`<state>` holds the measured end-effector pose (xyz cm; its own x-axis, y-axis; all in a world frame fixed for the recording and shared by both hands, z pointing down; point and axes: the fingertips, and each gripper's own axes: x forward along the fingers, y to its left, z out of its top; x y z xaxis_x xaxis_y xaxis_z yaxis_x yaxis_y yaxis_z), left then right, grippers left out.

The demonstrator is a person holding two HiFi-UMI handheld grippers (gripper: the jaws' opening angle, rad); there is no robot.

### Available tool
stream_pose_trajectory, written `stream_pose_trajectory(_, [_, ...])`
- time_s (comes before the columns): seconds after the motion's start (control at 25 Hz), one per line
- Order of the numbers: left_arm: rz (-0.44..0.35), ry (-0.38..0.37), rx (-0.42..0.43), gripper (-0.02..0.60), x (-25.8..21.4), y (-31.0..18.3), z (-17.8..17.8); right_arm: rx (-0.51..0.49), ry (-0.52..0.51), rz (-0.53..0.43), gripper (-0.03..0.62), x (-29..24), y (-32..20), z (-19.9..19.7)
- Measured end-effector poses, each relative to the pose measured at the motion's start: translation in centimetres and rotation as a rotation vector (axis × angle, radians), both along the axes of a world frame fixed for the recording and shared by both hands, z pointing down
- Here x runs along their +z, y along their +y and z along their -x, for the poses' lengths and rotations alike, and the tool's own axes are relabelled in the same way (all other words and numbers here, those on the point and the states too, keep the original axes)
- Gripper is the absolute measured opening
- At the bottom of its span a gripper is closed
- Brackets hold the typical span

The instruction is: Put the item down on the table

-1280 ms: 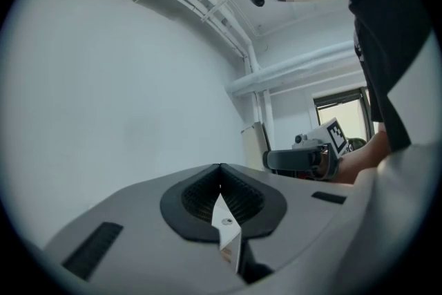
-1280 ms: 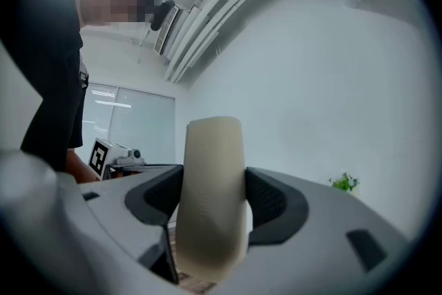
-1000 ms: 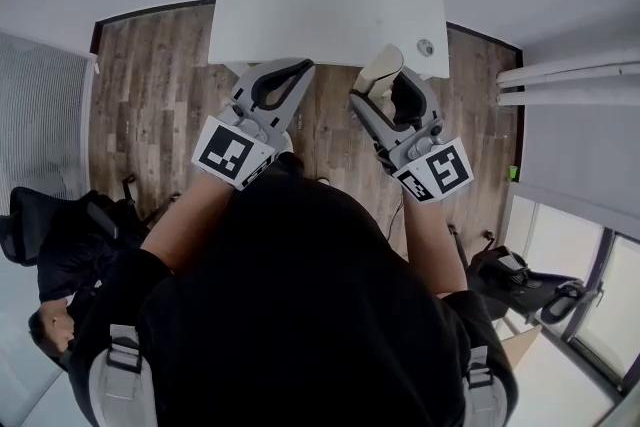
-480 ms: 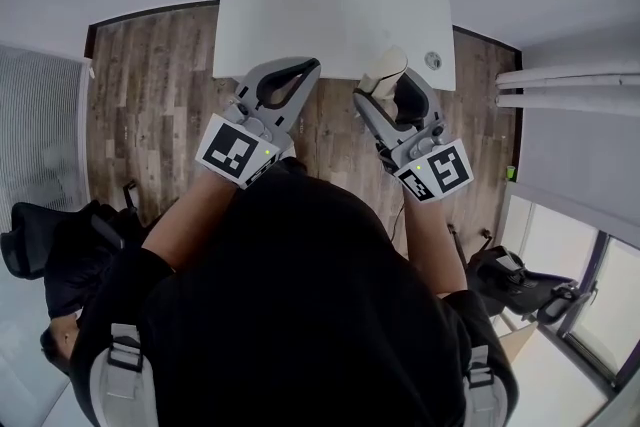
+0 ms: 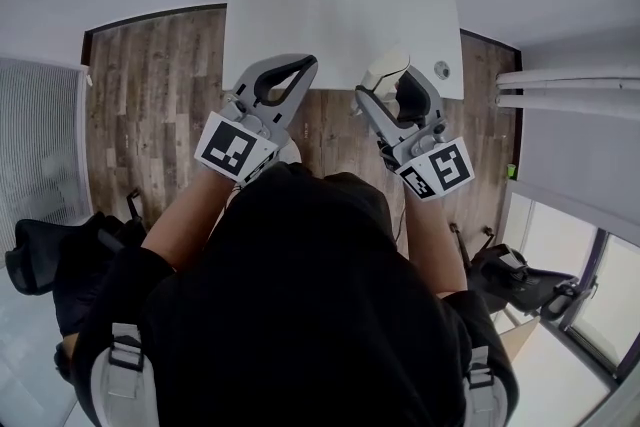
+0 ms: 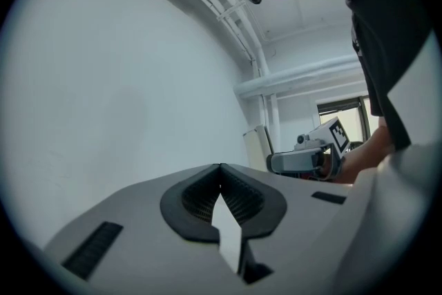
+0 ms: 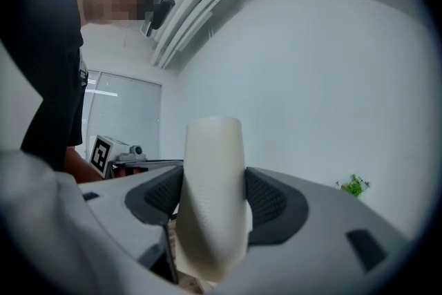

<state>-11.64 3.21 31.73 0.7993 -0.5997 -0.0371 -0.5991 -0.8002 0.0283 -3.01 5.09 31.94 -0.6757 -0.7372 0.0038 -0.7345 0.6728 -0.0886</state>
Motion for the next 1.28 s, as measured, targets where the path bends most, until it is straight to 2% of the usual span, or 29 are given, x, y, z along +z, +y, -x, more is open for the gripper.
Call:
stream_pose_trajectory(0.24, [0.022,0.004,-0.003,-0.006,0.8,-1.5,1.0,0.003,0.006,0.004,0.285,0.0,-1.3,0.8])
stream_pose_trajectory(0.56, [0.039,-0.011,-0.016,-0.006,1.9,-3.4,-0.9,-0.01,-0.004,0.029,0.285,1.6,-3.6,-1.3])
stream_pose_trajectory(0.8, [0.038,-0.044,-0.058,-0.006,1.7,-8.4,-5.1,-0.046,-0.007,0.033,0.285,2.5,-9.2,-5.4])
stream_pose_trajectory(1.0, [0.011,-0.048,-0.078,-0.006,1.1,-9.5,-6.5,-0.073,0.006,0.028,0.285,2.7,-10.5,-6.8])
stream_pose_trajectory(1.28, [0.009,-0.06,-0.107,-0.006,1.0,-13.0,-11.1,-0.118,0.016,0.046,0.285,3.6,-14.6,-11.2])
